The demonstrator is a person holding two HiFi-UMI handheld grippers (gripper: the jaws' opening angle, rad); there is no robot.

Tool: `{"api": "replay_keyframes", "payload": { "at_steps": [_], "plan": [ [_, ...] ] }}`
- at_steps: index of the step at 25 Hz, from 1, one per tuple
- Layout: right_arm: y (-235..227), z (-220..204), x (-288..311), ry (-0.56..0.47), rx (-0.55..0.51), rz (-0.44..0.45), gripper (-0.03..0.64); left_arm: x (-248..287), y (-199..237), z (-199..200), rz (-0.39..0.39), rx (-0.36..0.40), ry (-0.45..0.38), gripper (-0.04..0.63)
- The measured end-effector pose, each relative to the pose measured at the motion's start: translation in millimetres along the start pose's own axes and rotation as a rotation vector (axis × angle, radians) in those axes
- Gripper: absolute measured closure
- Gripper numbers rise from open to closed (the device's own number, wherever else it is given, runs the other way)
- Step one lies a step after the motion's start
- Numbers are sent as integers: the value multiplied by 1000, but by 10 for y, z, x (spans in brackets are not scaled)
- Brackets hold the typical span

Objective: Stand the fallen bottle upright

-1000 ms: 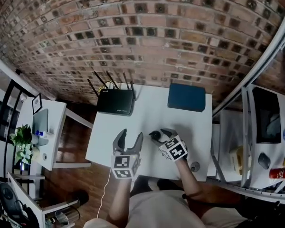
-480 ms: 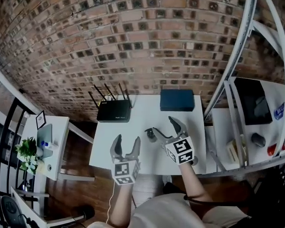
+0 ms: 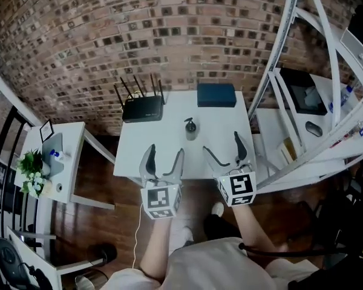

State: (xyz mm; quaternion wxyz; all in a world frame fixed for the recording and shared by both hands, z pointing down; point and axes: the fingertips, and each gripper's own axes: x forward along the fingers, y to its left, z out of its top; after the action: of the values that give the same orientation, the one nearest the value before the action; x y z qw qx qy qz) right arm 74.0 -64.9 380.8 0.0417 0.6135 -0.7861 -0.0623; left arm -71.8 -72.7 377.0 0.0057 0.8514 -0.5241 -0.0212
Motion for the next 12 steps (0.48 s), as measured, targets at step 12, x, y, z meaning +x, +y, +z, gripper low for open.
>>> {"api": "replay_keyframes", "payload": {
  "at_steps": [12],
  "plan": [
    [-169, 248, -423, 15, 14, 21, 202, -378, -436, 131, 99, 26, 16, 250]
  ]
}}
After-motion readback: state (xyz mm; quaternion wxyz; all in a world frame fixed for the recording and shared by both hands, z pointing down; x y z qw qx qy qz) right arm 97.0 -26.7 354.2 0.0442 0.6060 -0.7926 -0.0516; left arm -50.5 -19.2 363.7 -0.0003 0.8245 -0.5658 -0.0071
